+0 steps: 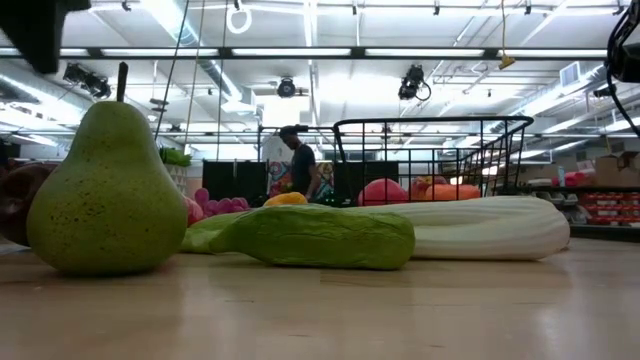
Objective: Build produce basket
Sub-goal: Put the pear into the wire basket
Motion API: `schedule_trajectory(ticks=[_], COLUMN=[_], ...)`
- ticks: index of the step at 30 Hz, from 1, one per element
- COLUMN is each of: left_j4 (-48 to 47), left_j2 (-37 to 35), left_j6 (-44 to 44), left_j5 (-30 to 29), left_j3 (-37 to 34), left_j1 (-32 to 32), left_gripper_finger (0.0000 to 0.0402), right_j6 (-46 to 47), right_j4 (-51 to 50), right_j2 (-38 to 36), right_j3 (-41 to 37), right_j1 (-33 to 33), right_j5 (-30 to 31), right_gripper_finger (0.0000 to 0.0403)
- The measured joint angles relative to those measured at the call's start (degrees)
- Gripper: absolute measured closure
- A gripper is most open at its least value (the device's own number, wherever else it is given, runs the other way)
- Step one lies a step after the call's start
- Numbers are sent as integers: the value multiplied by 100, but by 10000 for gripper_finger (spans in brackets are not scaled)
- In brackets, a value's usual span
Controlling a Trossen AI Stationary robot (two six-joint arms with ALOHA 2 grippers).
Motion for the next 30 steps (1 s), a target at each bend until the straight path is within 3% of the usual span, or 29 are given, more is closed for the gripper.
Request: schedule_trajectory(ticks=[13, 30], left_j4=[217, 2404], left_j2=[552, 572], left_j6=[-390, -325], left_j5=[38, -43], left_j3=[0, 2], left_j1=[477, 541], left_gripper_finger=[3, 3], right_j6=[2, -31], right_j4=[-2, 90], right_j2=[14, 42], right_j3=[0, 0], right_j1=[0, -5], right_j5=[-4, -7], right_gripper_finger=[156, 156])
